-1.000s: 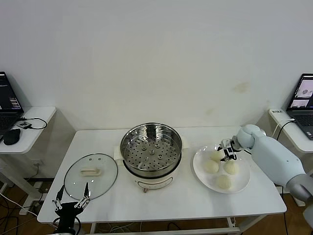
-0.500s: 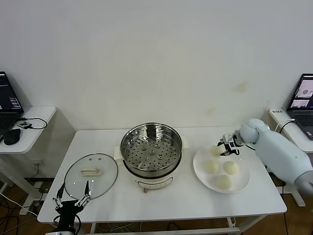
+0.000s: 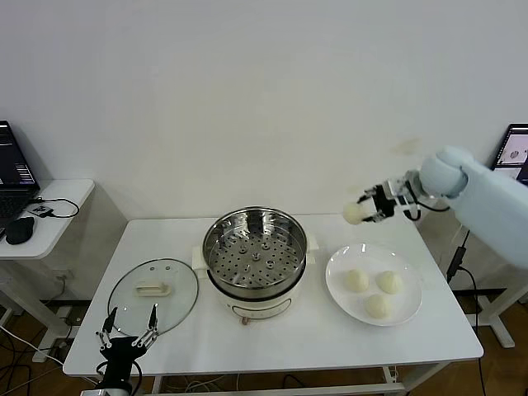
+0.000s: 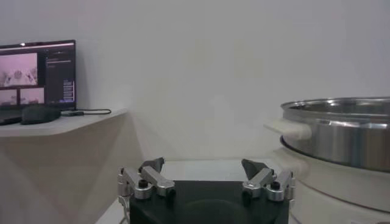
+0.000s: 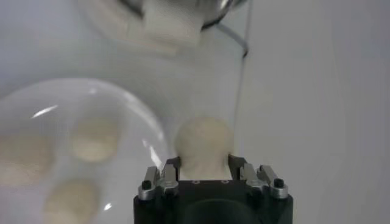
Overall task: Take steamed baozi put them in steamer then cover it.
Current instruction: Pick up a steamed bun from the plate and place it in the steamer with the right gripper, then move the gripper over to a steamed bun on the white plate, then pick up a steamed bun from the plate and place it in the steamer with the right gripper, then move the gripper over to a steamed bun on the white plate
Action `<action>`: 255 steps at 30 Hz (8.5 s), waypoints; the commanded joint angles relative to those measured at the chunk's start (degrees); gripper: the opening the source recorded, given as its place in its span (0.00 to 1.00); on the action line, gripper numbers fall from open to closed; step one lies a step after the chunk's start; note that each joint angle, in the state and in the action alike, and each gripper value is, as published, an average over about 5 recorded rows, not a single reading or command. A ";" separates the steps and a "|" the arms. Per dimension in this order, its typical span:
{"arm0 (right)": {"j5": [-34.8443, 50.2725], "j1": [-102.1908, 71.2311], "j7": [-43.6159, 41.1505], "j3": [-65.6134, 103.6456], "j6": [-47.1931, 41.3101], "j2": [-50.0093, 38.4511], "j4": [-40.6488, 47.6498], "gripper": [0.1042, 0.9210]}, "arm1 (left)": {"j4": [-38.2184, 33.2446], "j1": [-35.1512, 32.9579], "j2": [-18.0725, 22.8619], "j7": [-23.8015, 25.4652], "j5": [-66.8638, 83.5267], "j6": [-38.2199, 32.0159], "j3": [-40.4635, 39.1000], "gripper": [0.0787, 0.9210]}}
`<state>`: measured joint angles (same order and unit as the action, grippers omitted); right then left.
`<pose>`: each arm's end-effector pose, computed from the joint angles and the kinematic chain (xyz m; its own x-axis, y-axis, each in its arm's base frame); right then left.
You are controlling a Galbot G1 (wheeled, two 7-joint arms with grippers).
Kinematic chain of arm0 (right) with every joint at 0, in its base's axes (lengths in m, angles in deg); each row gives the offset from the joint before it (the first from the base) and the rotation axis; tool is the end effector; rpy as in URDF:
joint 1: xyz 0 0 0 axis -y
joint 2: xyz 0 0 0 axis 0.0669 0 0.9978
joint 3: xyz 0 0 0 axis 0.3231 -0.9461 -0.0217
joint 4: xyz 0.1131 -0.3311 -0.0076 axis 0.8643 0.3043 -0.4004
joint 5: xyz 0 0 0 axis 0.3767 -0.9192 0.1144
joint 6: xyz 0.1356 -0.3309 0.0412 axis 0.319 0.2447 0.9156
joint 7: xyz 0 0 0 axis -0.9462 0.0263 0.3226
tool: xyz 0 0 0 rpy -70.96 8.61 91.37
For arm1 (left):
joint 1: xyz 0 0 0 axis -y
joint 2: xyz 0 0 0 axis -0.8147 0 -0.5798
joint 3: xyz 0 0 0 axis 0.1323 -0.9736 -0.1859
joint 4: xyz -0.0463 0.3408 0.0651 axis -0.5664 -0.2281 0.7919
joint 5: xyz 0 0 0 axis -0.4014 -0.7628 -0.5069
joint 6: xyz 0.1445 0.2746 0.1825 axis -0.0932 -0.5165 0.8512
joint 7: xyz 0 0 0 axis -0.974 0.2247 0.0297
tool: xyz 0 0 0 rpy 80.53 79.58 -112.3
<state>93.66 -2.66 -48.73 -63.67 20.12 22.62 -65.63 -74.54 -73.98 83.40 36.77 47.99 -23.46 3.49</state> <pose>0.5556 -0.1075 -0.0248 -0.4744 -0.3687 0.7994 -0.7711 -0.2641 -0.5794 0.1402 0.0908 -0.3550 -0.9924 -0.1076 0.0602 -0.1040 0.9928 0.0594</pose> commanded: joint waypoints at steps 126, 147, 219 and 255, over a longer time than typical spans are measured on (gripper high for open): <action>-14.51 -26.17 -2.39 4.95 -10.61 4.83 6.79 0.88 | 2.00 0.75 -0.71 1.23 1.02 0.41 3.22 0.88; -16.06 -26.09 -2.58 6.56 -10.63 6.19 9.76 0.70 | 2.59 1.26 -0.62 1.21 1.01 0.43 3.07 0.88; 16.99 -3.71 9.86 -14.24 -32.18 40.86 12.21 0.65 | 0.17 1.94 0.14 1.12 2.72 1.08 3.15 0.88; 1.55 -0.13 -13.46 -10.24 -15.38 -18.58 -22.31 0.88 | 0.46 1.93 -0.49 0.77 1.92 -0.10 2.35 0.88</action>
<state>103.30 4.78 -58.76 -77.37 0.77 21.04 -81.18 -74.32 -72.01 82.93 37.55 50.12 -23.09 5.87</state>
